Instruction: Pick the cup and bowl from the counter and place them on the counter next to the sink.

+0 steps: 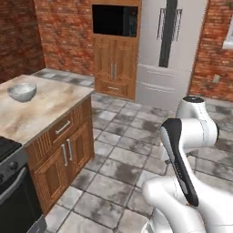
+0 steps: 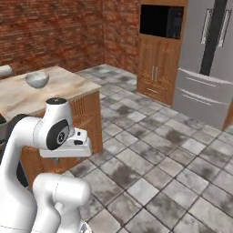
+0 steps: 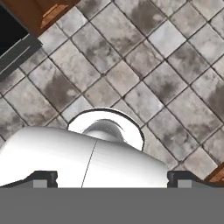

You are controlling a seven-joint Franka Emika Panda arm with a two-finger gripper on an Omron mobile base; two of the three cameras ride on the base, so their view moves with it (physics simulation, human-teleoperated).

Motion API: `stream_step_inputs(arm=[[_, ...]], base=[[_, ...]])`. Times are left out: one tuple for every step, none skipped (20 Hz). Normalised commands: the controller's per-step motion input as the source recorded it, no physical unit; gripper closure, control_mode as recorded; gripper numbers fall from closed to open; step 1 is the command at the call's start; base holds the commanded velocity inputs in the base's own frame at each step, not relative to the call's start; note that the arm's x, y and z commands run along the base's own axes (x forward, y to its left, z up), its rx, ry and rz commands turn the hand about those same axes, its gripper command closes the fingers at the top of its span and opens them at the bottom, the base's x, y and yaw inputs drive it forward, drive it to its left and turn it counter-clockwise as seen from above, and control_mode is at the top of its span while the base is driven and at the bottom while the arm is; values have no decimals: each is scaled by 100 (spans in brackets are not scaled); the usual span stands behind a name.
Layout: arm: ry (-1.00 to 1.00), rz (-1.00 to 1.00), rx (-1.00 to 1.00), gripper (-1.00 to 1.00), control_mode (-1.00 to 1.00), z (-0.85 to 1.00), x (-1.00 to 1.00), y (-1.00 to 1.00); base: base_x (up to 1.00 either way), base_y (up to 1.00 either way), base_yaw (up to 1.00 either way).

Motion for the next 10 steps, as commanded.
stream_step_inputs(arm=[[0, 0, 0, -100, 100, 0, 0, 0], [0, 0, 0, -100, 100, 0, 0, 0], [0, 0, 0, -100, 100, 0, 0, 0], [0, 0, 0, -100, 100, 0, 0, 0], [0, 0, 0, -100, 100, 0, 0, 0], [0, 0, 0, -100, 100, 0, 0, 0], [0, 0, 0, -100, 100, 0, 0, 0], [0, 0, 0, -100, 100, 0, 0, 0], [0, 0, 0, -100, 100, 0, 0, 0], [0, 0, 0, -100, 100, 0, 0, 0]], base=[[0, 0, 100], [0, 0, 100], [0, 0, 100], [0, 0, 100], [0, 0, 100], [0, 0, 100], [0, 0, 100], [0, -1, 100], [8, -5, 100], [21, -14, 99]])
